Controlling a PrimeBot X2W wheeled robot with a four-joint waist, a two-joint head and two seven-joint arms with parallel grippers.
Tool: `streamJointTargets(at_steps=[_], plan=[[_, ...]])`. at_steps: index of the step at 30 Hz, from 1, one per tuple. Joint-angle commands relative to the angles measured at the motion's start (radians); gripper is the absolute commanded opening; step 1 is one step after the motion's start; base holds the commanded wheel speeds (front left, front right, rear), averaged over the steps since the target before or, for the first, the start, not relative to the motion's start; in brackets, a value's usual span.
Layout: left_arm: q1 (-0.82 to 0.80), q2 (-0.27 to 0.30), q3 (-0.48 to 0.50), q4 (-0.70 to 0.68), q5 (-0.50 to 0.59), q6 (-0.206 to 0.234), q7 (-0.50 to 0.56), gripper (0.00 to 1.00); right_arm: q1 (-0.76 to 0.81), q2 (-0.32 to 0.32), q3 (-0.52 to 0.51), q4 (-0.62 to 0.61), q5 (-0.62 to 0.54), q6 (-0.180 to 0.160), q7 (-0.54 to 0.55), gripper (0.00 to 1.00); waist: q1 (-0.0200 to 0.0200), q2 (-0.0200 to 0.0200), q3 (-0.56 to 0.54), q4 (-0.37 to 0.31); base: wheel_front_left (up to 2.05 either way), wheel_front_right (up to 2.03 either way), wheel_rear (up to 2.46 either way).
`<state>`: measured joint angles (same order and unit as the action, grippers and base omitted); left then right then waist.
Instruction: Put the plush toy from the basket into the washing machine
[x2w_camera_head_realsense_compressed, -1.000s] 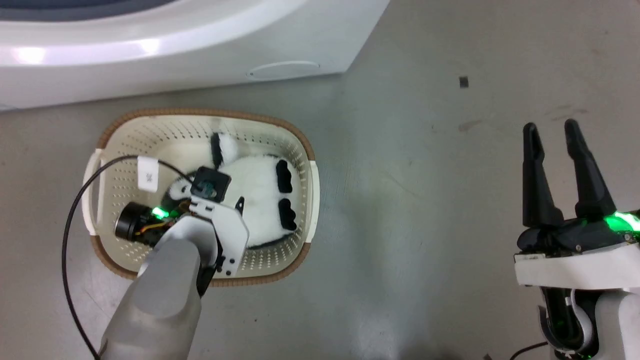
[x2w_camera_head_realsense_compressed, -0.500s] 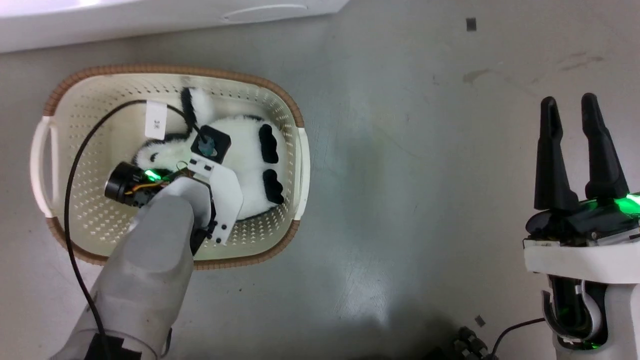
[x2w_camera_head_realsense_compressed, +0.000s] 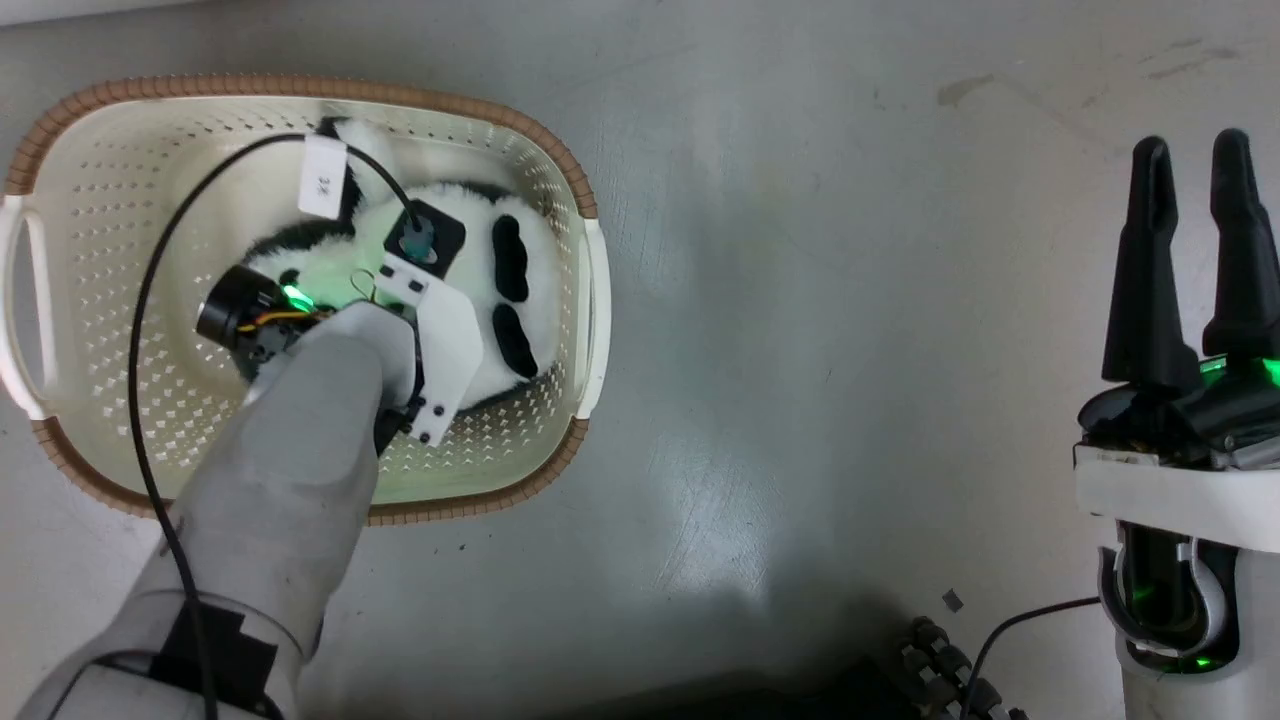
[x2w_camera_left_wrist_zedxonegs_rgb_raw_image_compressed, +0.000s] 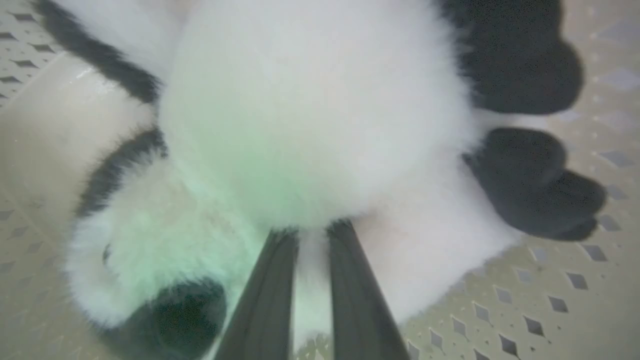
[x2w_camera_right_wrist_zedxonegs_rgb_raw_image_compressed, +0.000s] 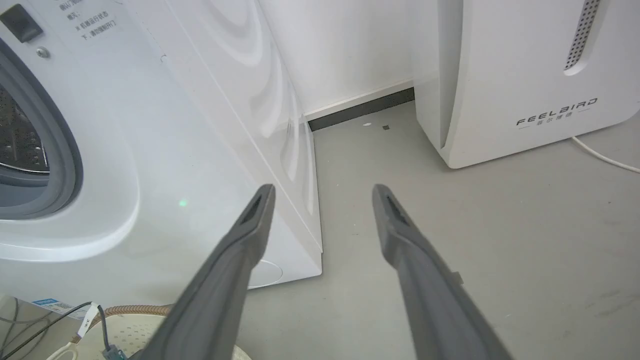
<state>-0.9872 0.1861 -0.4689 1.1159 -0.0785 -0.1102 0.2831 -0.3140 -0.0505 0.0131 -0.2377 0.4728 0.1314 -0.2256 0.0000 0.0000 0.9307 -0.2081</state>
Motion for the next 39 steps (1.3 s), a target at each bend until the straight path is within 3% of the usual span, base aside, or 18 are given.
streamJointTargets(at_steps=[1, 12, 30, 39], plan=[[-0.019, 0.014, -0.017, 0.04, -0.01, -0.006, 0.002, 0.0, -0.024, 0.0, 0.0, -0.008, 0.015, -0.001, -0.009, 1.0, 0.0, 0.0, 0.004, -0.002, 0.0, 0.0, 0.0], [-0.065, 0.0, -0.101, 0.174, -0.114, -0.02, -0.066, 0.0, -0.022, 0.0, -0.005, 0.024, 0.05, -0.001, -0.036, 1.0, 0.0, 0.0, -0.069, 0.0, 0.0, 0.0, 0.0], [0.111, -0.091, -0.2, 0.141, -0.246, -0.02, -0.322, 0.0, 0.099, 0.0, -0.013, 0.101, -0.032, -0.001, -0.036, 1.0, 0.0, 0.0, -0.421, 0.114, 0.0, 0.0, 0.0], [0.17, -0.104, -0.224, 0.129, -0.302, -0.02, -0.464, 0.0, 0.158, 0.0, -0.014, 0.118, -0.056, -0.001, -0.036, 1.0, 0.0, 0.0, -0.56, 0.16, 0.0, 0.0, 0.0]])
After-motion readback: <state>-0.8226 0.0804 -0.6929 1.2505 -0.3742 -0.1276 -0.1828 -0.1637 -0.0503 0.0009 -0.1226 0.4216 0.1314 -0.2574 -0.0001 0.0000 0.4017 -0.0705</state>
